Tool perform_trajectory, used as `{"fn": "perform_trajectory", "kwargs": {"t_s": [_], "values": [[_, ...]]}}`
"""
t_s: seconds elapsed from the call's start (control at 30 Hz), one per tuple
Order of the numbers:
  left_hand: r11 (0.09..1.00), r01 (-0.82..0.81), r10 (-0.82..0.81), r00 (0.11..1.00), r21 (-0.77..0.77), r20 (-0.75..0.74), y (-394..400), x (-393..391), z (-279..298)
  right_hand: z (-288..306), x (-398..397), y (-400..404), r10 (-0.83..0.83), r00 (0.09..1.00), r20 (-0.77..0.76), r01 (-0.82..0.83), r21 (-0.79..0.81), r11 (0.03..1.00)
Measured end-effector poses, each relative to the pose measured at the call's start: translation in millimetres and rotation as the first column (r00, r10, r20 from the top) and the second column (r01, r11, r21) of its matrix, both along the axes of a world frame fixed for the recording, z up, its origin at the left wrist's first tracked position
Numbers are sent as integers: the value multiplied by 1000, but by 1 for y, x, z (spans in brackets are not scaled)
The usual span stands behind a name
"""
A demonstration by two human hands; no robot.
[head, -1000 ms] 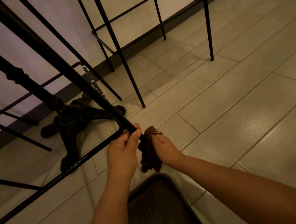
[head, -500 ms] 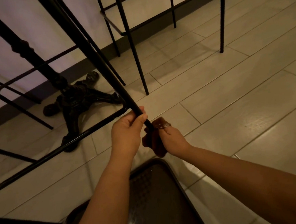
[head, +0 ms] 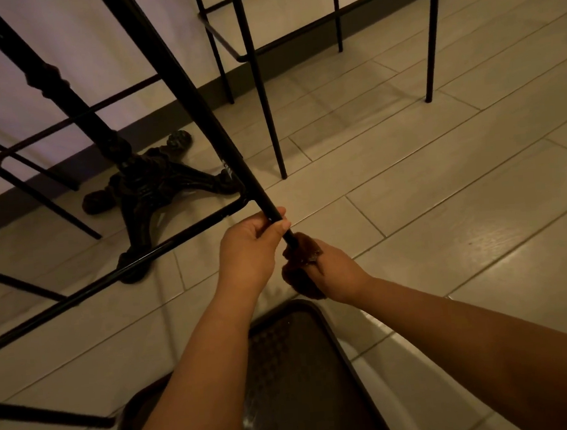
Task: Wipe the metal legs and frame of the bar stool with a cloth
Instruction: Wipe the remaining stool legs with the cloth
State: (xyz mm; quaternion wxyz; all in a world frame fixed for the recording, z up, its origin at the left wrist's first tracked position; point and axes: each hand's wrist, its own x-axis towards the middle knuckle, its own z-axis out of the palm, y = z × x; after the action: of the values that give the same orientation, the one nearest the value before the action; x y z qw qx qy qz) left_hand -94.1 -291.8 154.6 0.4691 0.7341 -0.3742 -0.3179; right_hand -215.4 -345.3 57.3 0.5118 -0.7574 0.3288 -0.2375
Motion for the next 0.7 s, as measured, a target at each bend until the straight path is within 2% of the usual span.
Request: {"fn": "perform_trajectory", "kwargs": {"t_s": [0.13,0.23,0.5,0.7], "values": [[1000,-7,7,1000,7,10,1,-1,-2,1,1,1,18,999,-33,-16,35,999],[1000,-28,28,1000,-3,-6,0,-2,-4,-5,-3,-1,12,979,-203,-30,-86,996],[999,-29,29,1000,18,-3,-1,-2,-8,-21,-3,-12,26,910,-414,-75,-101,992],[996,-85,84,994,11,74,-1,-5,-12,-28,-6,-19,-41,833,-552,-131,-267,955]]}}
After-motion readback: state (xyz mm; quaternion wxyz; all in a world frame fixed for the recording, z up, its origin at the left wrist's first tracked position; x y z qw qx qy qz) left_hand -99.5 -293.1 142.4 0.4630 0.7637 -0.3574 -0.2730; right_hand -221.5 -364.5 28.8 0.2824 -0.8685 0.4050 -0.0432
